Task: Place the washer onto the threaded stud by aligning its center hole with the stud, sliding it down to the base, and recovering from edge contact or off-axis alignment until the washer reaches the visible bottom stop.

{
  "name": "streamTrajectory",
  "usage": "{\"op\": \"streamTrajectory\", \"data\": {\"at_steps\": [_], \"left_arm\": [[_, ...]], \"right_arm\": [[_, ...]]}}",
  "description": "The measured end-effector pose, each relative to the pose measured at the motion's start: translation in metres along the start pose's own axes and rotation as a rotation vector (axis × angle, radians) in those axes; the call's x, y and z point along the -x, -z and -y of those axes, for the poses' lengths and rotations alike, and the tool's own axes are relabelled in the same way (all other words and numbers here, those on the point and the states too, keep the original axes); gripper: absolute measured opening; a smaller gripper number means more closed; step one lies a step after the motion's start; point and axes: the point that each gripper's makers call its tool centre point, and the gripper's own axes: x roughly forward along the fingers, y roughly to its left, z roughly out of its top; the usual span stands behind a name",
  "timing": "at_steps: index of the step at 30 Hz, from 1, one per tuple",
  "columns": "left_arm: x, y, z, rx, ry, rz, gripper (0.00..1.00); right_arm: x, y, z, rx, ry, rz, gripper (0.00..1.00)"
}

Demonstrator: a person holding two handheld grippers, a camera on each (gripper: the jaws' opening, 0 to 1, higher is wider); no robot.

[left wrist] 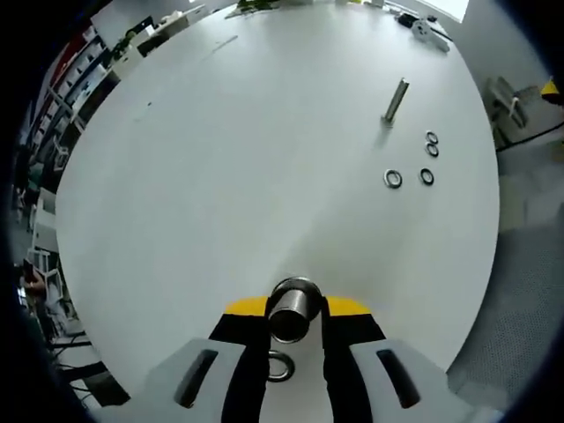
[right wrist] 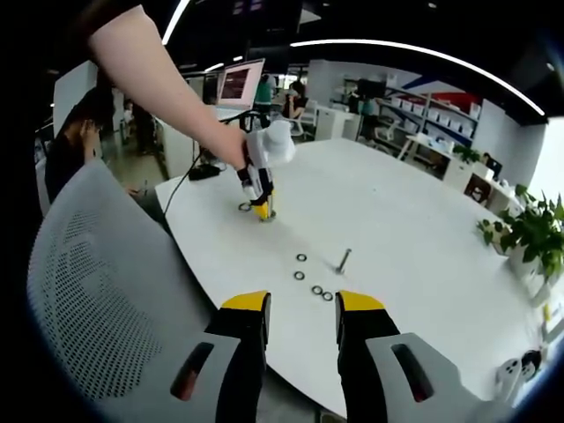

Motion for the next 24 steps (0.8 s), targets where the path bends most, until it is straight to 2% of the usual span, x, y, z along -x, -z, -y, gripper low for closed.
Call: {"op": "streamTrajectory", "data": {"at_steps": [8, 9, 14, 20, 24], "left_arm": [[-0.001, 0.000, -0.001, 0.041, 0.006, 0.009, 0.20], [-0.001, -0.003, -0.001, 0.042, 0.007, 0.033, 0.20], [0.000, -0.003, -0.001, 0.028, 0.003, 0.041, 0.20], [0.009, 0.003, -0.012, 0.040, -0.012, 0.056, 0.22], [0.013, 0.010, -0.018, 0.080, -0.010, 0.069, 0.28]], "right_arm": [[0.000, 0.000, -0.001, 0.001, -0.005, 0.000, 0.32], [0.000, 0.000, -0.001, 0.000, -0.005, -0.001, 0.32], [-0.001, 0.001, 0.000, -0.001, -0.004, -0.002, 0.32], [-0.001, 0.001, -0.001, 0.001, -0.007, -0.004, 0.32], [-0.001, 0.001, -0.001, 0.003, -0.010, -0.004, 0.32]]}}
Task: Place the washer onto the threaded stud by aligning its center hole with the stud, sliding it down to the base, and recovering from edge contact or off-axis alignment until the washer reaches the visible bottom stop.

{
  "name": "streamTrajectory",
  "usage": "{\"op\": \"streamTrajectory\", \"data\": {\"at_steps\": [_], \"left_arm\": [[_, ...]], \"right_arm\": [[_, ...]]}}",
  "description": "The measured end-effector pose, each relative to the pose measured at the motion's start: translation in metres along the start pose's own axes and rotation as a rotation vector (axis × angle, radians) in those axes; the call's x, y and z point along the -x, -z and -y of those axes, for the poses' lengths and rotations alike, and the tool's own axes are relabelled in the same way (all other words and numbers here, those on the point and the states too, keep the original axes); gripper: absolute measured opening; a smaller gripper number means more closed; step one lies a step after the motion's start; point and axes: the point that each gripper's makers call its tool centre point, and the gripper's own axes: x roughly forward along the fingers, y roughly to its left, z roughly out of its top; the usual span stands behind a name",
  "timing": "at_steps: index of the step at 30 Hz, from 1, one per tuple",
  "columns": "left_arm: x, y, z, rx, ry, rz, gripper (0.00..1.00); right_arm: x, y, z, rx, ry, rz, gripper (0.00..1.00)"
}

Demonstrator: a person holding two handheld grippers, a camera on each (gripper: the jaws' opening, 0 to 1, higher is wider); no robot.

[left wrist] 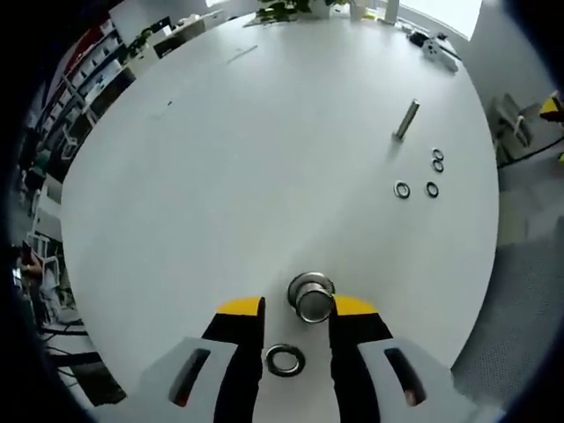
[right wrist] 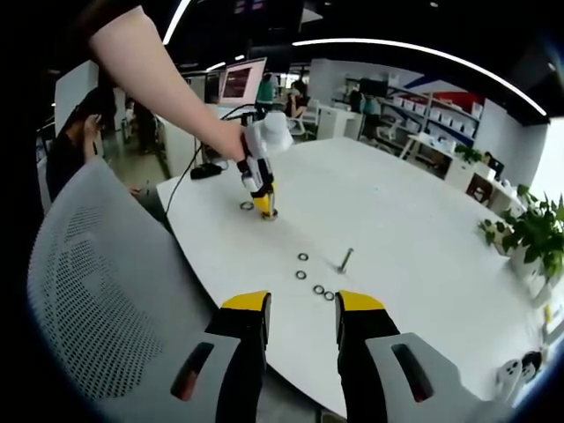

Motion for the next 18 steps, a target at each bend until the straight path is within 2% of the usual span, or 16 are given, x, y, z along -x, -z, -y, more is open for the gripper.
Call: {"op": "streamTrajectory", "data": {"at_steps": [6, 18], "left_arm": [[0.003, 0.011, -0.010, 0.022, -0.007, -0.010, 0.27], [-0.003, 0.033, -0.011, 0.055, -0.017, -0.052, 0.26]], "right_arm": [[0.000, 0.000, 0.000, 0.000, -0.003, -0.001, 0.32], [0.000, 0.001, -0.001, 0.001, -0.004, -0.004, 0.32]]}}
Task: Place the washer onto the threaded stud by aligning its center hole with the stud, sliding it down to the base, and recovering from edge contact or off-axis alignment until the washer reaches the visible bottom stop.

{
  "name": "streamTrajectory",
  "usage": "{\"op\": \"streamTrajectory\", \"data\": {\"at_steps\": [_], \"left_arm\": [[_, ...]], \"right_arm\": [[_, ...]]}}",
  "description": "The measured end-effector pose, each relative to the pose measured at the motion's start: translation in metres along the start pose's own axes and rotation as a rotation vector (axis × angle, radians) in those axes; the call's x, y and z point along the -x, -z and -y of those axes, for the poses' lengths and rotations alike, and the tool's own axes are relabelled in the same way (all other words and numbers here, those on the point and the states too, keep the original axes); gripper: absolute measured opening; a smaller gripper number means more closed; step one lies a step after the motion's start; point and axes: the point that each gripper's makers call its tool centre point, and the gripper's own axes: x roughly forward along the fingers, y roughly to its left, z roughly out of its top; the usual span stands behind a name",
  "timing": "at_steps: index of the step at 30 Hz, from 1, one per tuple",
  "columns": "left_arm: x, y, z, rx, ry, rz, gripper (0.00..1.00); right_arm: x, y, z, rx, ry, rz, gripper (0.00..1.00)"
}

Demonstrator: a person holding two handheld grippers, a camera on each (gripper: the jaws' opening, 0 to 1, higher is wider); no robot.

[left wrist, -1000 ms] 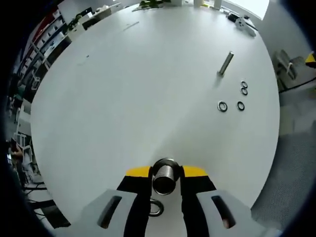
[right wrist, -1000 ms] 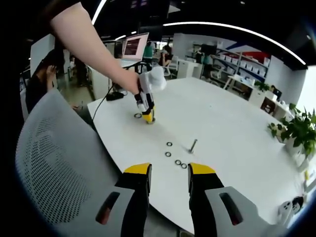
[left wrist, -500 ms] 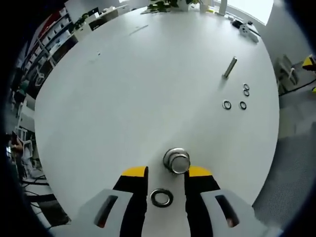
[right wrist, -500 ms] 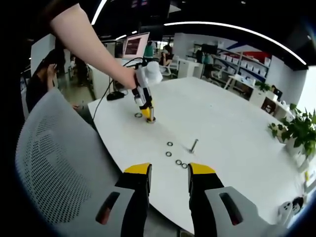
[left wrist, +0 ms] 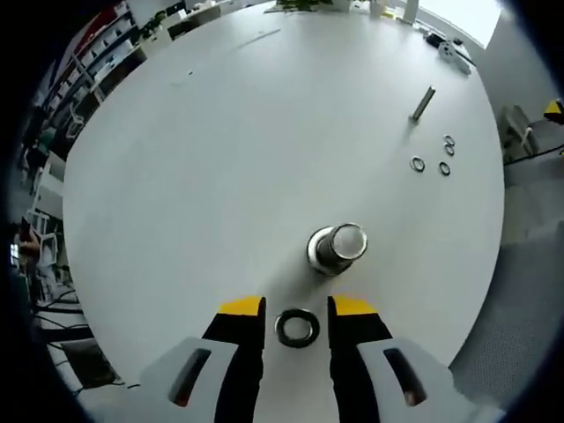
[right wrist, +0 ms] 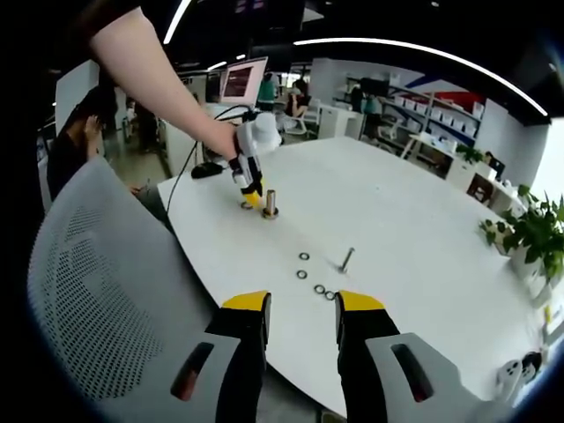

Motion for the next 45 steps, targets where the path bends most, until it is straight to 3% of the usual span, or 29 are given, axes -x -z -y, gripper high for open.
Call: {"op": "streamTrajectory", "data": {"at_steps": [11, 16, 23, 41, 45], "left_arm": [[-0.007, 0.022, 0.002, 0.030, 0.002, -0.038, 0.26], [-0.005, 0.021, 0.005, 0.066, 0.010, -0.023, 0.22], [-0.004, 0.024, 0.015, 0.012, 0.024, -0.026, 0.21], [-0.004, 0.030, 0.010, 0.046, 0.031, -0.036, 0.25], [-0.004, 0.030, 0.010, 0.056, 0.023, -0.042, 0.21]], "right_arm": [[0.000, 0.000, 0.000, 0.003, 0.001, 0.000, 0.32], [0.000, 0.000, 0.000, 0.001, 0.002, -0.002, 0.32], [0.000, 0.000, 0.001, 0.000, 0.005, -0.003, 0.32], [0.000, 0.001, 0.000, 0.001, 0.004, -0.006, 0.32], [0.000, 0.000, 0.000, 0.000, 0.005, -0.004, 0.32]]}}
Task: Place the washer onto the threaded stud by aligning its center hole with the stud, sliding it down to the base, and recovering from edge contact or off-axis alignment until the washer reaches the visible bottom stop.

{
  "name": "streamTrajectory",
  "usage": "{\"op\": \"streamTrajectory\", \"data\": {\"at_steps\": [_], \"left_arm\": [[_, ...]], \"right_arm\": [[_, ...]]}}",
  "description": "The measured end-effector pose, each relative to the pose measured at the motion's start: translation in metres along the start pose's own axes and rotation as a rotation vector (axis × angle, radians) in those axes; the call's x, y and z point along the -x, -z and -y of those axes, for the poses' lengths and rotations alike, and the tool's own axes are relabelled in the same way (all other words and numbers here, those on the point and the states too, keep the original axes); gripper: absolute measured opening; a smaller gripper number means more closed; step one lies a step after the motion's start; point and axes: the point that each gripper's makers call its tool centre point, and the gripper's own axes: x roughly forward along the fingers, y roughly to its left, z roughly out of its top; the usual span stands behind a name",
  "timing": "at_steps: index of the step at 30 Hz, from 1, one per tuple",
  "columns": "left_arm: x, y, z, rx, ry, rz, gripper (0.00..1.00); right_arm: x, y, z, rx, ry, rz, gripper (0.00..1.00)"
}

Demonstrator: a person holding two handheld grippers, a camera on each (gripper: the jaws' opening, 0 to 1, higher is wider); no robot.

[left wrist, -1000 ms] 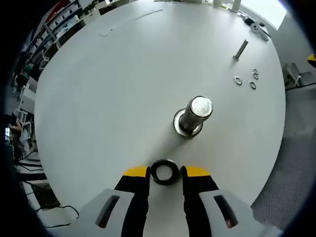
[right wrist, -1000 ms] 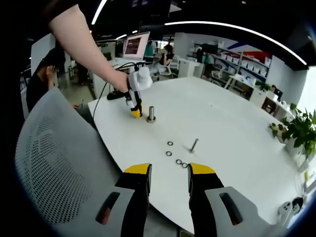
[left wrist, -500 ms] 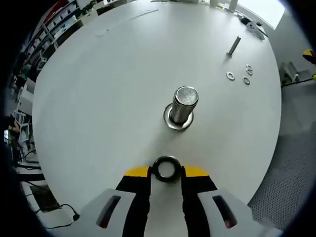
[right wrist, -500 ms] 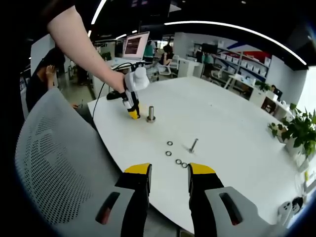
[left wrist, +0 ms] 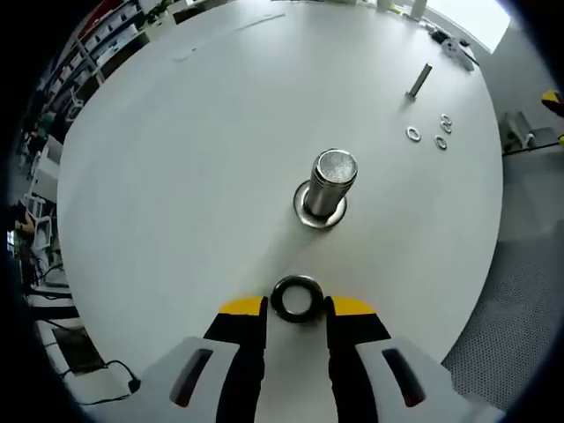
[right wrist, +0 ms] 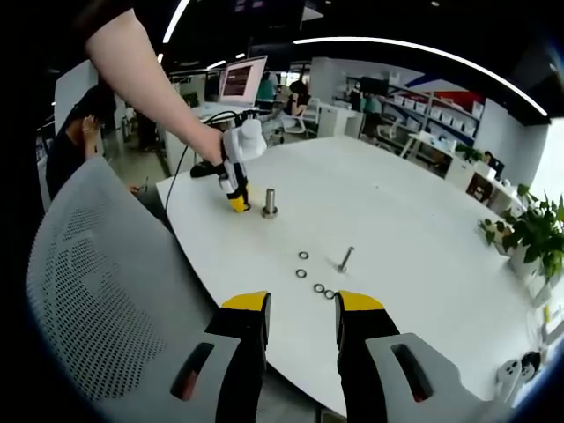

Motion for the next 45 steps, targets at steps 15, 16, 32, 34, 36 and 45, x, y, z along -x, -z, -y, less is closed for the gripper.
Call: {"op": "streamTrajectory", "data": {"at_steps": [15, 16, 32, 34, 36, 45], "left_arm": [[0.004, 0.002, 0.002, 0.038, -0.032, -0.021, 0.19], [0.004, 0.003, 0.002, 0.049, -0.032, -0.011, 0.19], [0.008, -0.007, 0.009, 0.045, -0.041, 0.042, 0.18], [0.009, -0.009, 0.008, 0.047, -0.042, 0.048, 0.18], [0.013, -0.012, 0.007, 0.048, -0.045, 0.069, 0.18], [0.039, -0.020, 0.007, 0.108, -0.049, 0.167, 0.18]], "right_arm": [[0.000, 0.001, 0.001, -0.001, 0.003, -0.001, 0.32], [0.000, 0.000, 0.001, 0.000, 0.004, 0.000, 0.31], [0.000, 0.001, 0.001, 0.002, 0.001, -0.002, 0.31], [0.000, 0.001, 0.001, 0.003, 0.000, -0.004, 0.31], [0.000, 0.001, 0.001, 0.002, 0.000, -0.004, 0.31], [-0.001, 0.001, 0.001, 0.002, 0.000, -0.006, 0.31]]}}
